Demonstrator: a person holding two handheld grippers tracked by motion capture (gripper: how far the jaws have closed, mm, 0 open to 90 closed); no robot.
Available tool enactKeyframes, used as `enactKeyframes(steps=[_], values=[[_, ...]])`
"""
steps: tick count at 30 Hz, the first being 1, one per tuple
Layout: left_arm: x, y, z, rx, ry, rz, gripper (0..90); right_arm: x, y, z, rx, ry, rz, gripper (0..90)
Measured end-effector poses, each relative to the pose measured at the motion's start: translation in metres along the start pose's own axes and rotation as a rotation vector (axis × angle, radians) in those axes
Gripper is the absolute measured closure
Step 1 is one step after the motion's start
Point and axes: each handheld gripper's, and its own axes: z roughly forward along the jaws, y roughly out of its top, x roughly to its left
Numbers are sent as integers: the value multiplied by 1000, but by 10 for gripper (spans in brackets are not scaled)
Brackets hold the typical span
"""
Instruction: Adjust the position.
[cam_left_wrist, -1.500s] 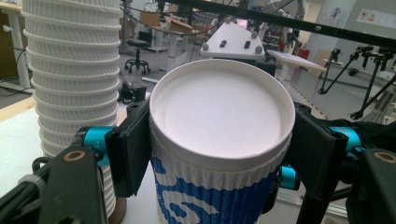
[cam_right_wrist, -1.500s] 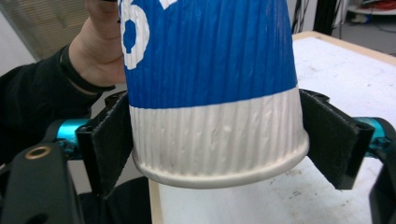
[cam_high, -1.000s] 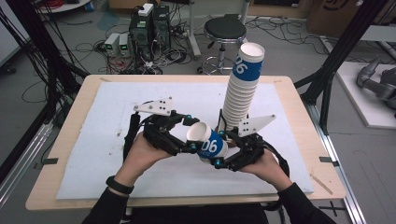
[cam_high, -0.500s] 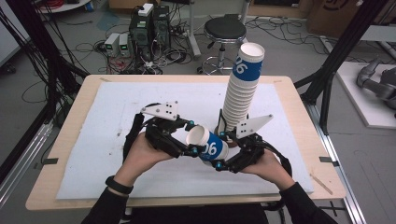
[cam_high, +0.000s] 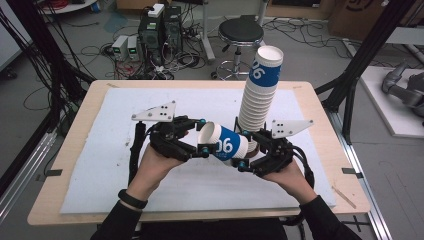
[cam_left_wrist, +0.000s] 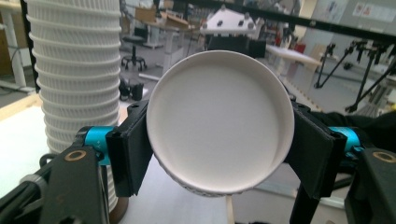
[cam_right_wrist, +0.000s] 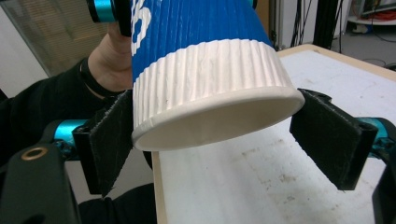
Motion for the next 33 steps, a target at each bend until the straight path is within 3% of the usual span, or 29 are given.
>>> enactKeyframes(steps=[5,11,22,28,30,33], values=[[0,-1,0,-39,1,-5,297,0,0,1,-28,-1,16,154],[0,-3,1,-48,12,-2,299,-1,-1,4,-31,-4,46,142],[2,-6,3,-58,-7,-11,298,1,-1,5,-5,-8,15,165],[0,-5,4,2,2,-8,277,-2,0,3,19,12,2,185],[-1,-3,5,69,23,-13,224,-2,0,2,30,13,-10,188],[-2,-1,4,107,22,-6,221,-1,1,2,66,11,-22,196]])
